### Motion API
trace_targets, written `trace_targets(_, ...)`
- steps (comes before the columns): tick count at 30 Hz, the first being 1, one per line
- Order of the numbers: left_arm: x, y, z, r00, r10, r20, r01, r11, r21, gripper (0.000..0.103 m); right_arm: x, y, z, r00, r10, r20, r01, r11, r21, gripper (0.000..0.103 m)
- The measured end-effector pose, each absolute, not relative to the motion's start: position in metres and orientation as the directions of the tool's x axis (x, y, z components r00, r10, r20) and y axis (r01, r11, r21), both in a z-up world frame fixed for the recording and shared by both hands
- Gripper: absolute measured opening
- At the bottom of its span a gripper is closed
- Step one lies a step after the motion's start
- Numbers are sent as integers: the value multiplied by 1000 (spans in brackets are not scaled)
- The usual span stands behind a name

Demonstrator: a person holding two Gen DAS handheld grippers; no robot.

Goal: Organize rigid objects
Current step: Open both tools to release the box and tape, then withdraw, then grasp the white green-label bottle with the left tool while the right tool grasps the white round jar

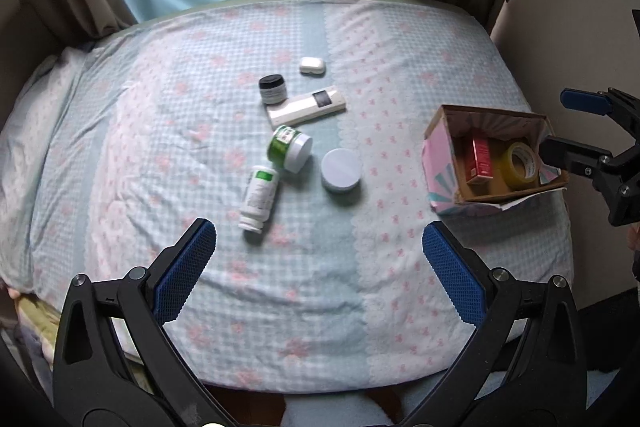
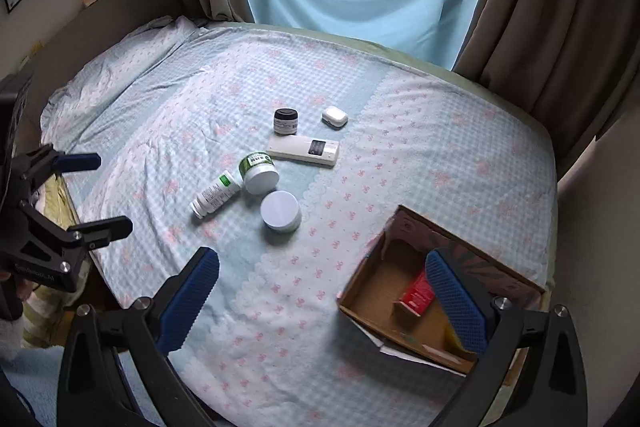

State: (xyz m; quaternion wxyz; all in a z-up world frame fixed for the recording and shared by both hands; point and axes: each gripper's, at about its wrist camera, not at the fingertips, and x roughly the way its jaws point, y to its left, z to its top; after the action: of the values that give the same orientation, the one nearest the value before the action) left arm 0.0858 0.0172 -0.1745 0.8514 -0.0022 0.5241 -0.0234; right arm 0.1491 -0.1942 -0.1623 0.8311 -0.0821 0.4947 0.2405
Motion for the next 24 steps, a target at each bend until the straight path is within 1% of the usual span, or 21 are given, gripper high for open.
trace_targets(5,86,73,-184,429,-57,-902,5,998,-61,103,152,-148,-177,388,314,-866,-369,915,166,103)
trace_targets(11,100,118,-208,390,-86,-917,38,996,-77,103,159,-105,-196,376,269,-887,-240,953,187,103)
trace_targets(14,117,131,-229,351,-129,-927,65,991,-113,103,163,-91,-210,365,229,-902,-169,969,178,103)
trace_targets(18,142,141,-261,293,-157,-943,111,985,-130,103,172,-81,-229,340,190,-921,-82,982,172,103)
trace_targets(24,175,143,-308,216,-189,-958,132,978,-163,103,192,-73,-263,280,139,-950,-21,990,138,103)
